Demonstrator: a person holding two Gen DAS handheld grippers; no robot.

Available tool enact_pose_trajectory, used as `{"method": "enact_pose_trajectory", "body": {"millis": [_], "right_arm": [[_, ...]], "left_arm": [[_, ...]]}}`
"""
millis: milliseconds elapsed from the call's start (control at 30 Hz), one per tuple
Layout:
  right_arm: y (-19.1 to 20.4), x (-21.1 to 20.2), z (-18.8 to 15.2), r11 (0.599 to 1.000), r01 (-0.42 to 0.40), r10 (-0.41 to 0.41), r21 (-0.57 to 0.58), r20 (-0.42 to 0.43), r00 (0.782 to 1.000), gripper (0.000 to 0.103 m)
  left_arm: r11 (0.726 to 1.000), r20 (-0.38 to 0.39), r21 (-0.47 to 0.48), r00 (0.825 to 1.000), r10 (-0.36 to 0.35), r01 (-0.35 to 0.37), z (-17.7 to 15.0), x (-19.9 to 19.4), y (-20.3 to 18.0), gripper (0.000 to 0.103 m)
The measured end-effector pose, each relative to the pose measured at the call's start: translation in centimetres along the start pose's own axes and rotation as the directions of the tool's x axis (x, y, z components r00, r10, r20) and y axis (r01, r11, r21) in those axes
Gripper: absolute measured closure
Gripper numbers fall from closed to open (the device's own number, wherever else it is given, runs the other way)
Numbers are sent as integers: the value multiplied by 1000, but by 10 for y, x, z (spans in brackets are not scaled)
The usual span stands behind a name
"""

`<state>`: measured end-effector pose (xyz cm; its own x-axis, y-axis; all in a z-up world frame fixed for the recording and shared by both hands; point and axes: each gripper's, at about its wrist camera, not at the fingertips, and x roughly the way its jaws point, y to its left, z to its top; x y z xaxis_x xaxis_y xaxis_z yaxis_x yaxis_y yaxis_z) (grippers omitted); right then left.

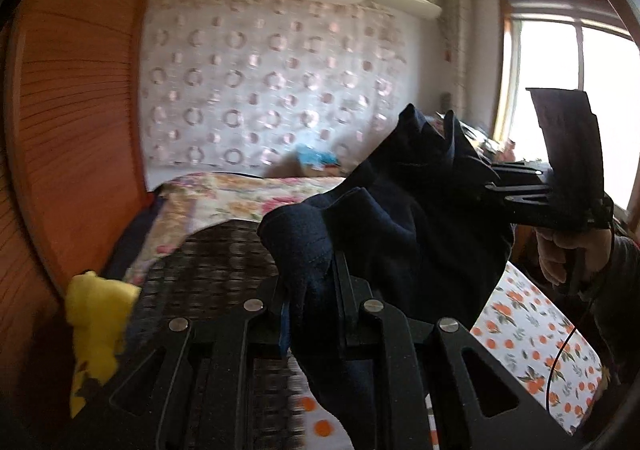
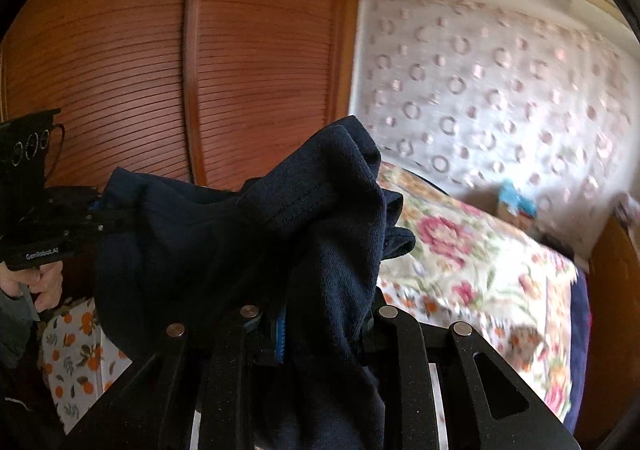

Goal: Fold small clothes
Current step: 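Lower the shirt onto the black pillow beside the yellow plush toy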

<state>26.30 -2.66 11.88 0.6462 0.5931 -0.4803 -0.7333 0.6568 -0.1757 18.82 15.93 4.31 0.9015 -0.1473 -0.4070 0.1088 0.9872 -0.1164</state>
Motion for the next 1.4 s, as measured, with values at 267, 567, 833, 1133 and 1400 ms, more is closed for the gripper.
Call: {"method": "enact_pose_trajectory", "body": {"millis": [267,567,833,1133,1400], "right_arm": [[16,98,60,976,-129,116,-177,-82,990,79],[35,206,94,947,-211,178,-242,-150,972,73],[-7,216,78,993,-81,71,-83,-112,991,57],[-37,266,31,978,-99,136,184,-198,971,57],[-73,284,18,901,-191,279,390,-183,943,60]], "left_arm": [[982,-21,-158,995,97,-99,-37,-9,59,86],[946,-114,-230,972,205,-227,-81,4,87,86],[933,-165,-225,955,248,-281,-113,4,87,86],[932,-181,-210,948,261,-297,-110,5,92,86],[931,-190,-197,943,272,-308,-109,5,91,86]]}}
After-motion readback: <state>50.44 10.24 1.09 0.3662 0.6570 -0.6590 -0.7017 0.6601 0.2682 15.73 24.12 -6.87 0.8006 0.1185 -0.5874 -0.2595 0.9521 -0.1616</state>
